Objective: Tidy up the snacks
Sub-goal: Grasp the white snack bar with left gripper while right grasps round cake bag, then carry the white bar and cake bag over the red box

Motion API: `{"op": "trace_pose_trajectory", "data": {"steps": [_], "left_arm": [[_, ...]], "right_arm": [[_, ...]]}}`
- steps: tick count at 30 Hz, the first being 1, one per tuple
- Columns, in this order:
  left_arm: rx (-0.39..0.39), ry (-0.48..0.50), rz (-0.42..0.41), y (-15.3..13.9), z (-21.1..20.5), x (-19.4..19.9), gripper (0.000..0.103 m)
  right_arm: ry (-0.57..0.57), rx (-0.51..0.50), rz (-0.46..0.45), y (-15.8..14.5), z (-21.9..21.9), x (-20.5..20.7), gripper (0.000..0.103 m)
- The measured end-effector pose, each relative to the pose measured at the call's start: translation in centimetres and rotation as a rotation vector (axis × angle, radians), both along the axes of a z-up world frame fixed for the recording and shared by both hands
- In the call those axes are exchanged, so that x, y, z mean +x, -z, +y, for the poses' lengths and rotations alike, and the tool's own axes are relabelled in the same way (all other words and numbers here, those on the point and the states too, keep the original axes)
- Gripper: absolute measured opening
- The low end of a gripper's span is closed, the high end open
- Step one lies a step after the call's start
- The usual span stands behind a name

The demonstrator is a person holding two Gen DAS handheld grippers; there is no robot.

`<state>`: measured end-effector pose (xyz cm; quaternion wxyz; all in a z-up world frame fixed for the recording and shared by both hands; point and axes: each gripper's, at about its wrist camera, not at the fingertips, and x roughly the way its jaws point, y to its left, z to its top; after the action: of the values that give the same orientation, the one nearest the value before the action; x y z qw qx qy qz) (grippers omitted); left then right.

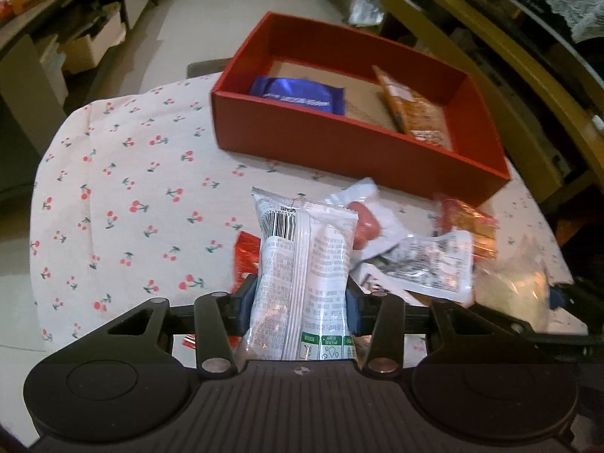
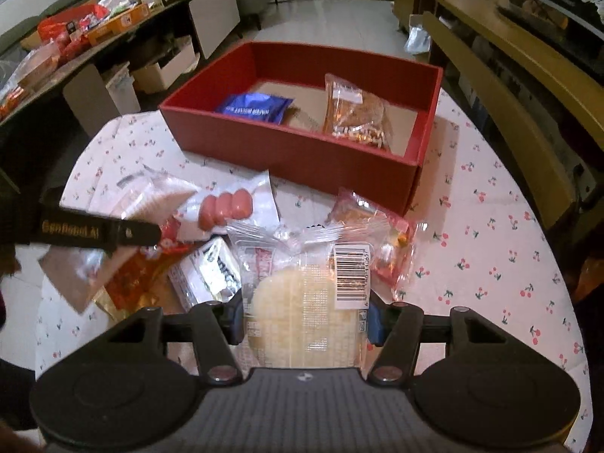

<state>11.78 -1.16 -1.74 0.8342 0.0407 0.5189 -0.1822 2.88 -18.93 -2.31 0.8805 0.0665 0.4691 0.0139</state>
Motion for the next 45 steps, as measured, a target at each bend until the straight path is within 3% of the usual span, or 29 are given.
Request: {"op": "trace_pose_trajectory", "data": {"steps": [16,45], "left_arm": [[-0.043,0.028,-0.069,-1.7,-2.4,-0.3,0.053],[-0.061,0.032,-0.182,-4.4,-4.6,0.5,0.050]], "right_arm": [[0.068,0.029,-0.105,-2.8,-1.1,2.1,0.075],[0.123,0.061,-0.210,-5.3,-2.8,3.9,0.074]]}}
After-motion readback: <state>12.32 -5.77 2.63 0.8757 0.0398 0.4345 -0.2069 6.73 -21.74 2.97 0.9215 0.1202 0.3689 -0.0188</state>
